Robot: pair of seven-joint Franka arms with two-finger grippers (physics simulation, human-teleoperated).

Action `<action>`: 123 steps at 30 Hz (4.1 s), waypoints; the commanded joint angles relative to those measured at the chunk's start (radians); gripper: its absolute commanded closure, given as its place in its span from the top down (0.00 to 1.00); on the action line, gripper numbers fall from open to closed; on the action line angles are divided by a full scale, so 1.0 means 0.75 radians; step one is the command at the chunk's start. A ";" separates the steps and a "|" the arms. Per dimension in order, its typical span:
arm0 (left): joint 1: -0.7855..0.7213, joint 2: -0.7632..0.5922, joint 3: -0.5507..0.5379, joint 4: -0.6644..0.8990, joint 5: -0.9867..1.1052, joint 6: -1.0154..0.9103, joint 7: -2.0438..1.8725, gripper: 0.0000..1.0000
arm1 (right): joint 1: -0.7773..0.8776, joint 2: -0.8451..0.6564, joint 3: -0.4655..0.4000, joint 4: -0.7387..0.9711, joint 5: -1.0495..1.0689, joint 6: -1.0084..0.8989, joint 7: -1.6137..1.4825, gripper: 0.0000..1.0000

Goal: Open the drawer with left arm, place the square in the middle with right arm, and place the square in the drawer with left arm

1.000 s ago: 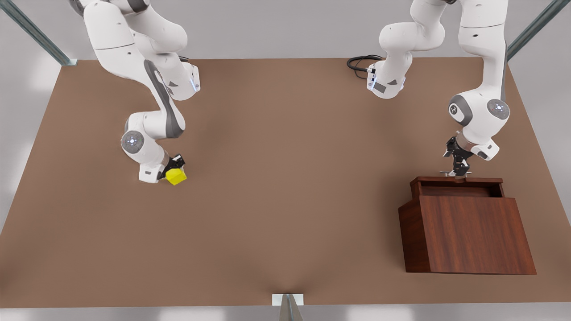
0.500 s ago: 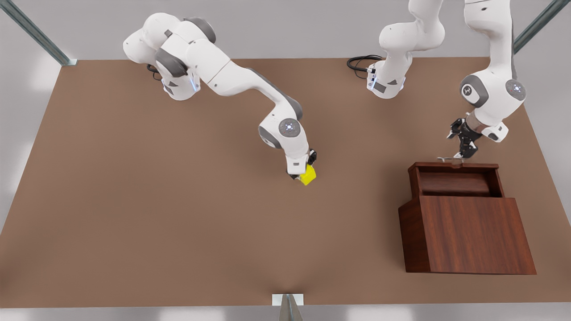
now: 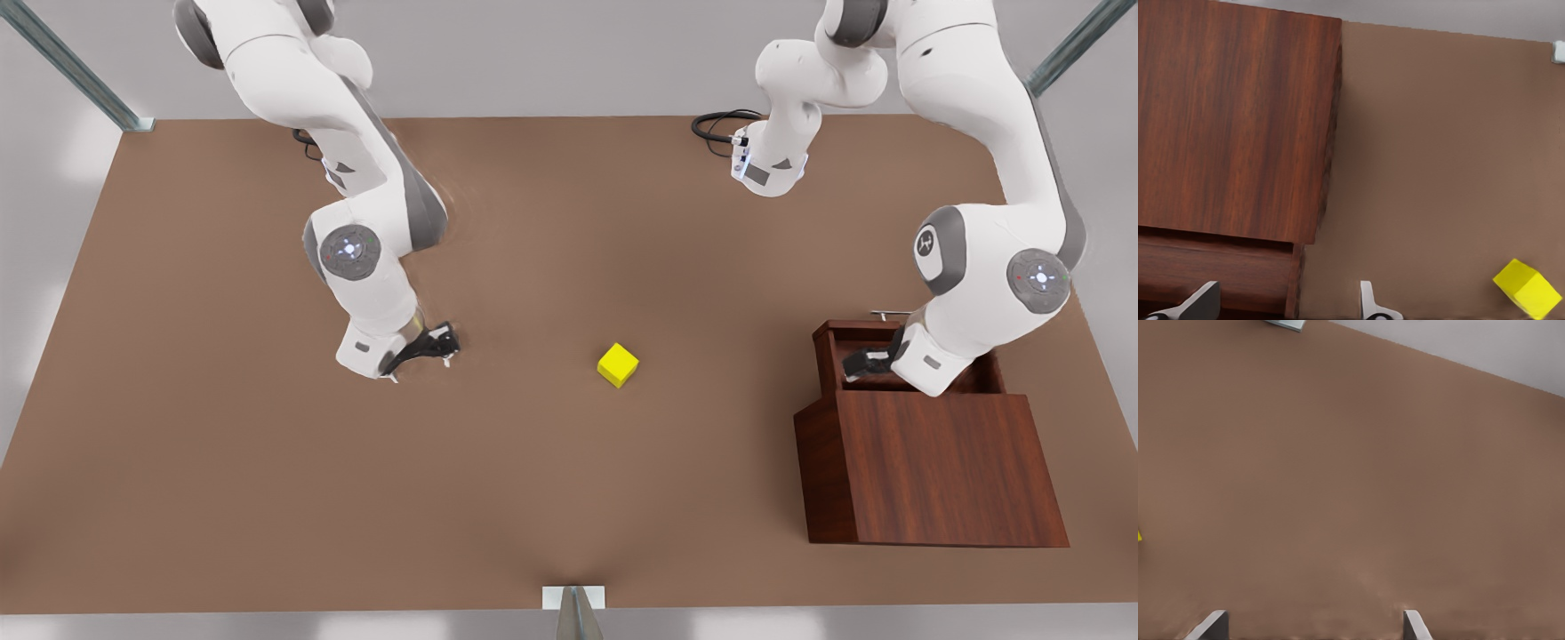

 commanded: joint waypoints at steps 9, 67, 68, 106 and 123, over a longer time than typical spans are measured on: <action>-0.191 0.237 -0.339 -0.002 0.167 0.110 0.417 1.00 | -0.332 -0.176 -0.190 0.177 0.017 -0.490 -0.379 1.00; -0.467 0.626 -0.331 -0.121 0.261 0.697 -0.095 0.72 | -0.324 -0.033 -0.190 0.387 0.048 -0.482 -0.379 1.00; -0.467 0.626 -0.331 -0.121 0.261 0.697 -0.095 0.70 | -0.322 -0.031 -0.190 0.387 0.048 -0.482 -0.379 1.00; -0.308 0.137 0.561 -0.151 0.098 -0.088 1.728 1.00 | -0.328 -0.021 -0.192 0.387 0.044 -0.480 -0.379 1.00; 0.201 0.023 -0.171 0.203 0.243 -0.170 0.004 1.00 | -0.332 -0.019 -0.190 0.387 0.046 -0.470 -0.379 1.00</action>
